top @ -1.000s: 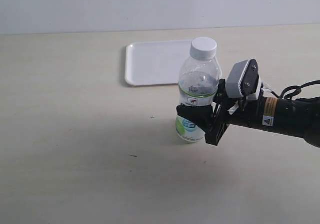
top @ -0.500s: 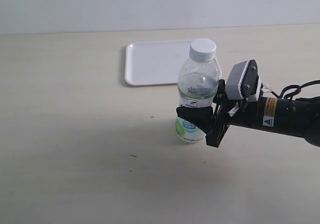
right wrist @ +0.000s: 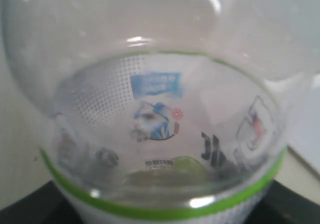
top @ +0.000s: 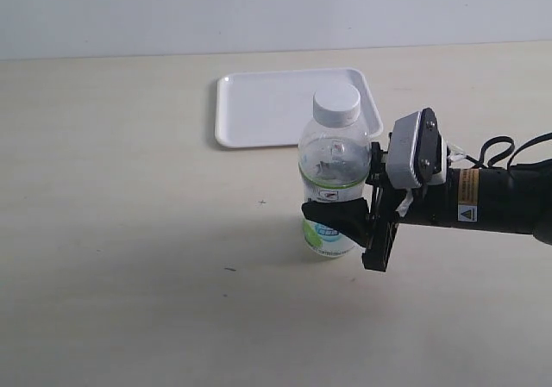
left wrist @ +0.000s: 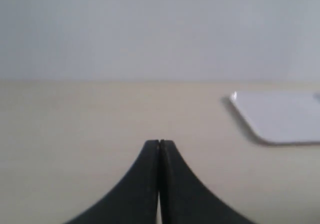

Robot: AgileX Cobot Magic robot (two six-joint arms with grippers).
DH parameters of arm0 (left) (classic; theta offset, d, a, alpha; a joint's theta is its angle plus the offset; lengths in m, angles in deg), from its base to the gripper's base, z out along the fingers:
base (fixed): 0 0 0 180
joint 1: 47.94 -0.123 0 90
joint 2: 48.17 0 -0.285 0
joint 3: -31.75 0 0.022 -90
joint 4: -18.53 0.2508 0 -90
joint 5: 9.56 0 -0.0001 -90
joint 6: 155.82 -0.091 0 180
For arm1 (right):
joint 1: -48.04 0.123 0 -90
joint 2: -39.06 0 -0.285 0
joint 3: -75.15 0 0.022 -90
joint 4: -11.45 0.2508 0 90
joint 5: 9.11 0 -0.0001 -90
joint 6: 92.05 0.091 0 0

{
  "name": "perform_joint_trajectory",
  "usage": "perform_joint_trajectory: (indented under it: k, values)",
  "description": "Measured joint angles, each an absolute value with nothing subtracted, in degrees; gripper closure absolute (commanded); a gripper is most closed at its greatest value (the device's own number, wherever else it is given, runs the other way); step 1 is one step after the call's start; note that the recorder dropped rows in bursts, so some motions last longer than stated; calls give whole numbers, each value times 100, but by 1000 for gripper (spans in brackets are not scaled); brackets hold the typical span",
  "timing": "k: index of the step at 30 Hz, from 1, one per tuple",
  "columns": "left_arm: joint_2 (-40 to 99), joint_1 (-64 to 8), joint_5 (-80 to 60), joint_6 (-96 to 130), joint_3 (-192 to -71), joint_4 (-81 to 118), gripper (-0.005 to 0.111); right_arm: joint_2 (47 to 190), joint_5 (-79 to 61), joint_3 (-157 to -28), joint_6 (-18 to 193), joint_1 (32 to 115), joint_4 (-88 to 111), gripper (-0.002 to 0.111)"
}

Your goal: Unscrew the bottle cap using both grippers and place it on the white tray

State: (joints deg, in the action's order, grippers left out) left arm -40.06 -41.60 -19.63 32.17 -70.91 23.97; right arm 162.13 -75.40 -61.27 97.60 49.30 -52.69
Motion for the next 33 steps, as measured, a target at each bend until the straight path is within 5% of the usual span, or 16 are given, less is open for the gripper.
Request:
perform_joint_trajectory:
  k: [11, 16, 23, 27, 33]
  values:
    - [-4018, -4160, 2524, 5506, -7172, 2397, 107, 16213, -7518, -6127, 9760, 4930, -5269, 108]
    - [-3192, -4160, 2893, 5679, -8543, 2445, 107, 16166, -7440, -6127, 9770, 4930, -5269, 108]
    - [-324, -4125, 706, 6507, -11217, 4834, 107, 16167, -7417, -6127, 9828, 4930, -5257, 108]
    - [2157, -3774, -2583, 6329, -12109, 6085, 107, 16167, -7407, -6127, 9902, 4930, -5235, 108]
    - [4392, -2992, -5813, 2018, -13529, 2680, 107, 16167, -7388, -6127, 10025, 4930, -5227, 108]
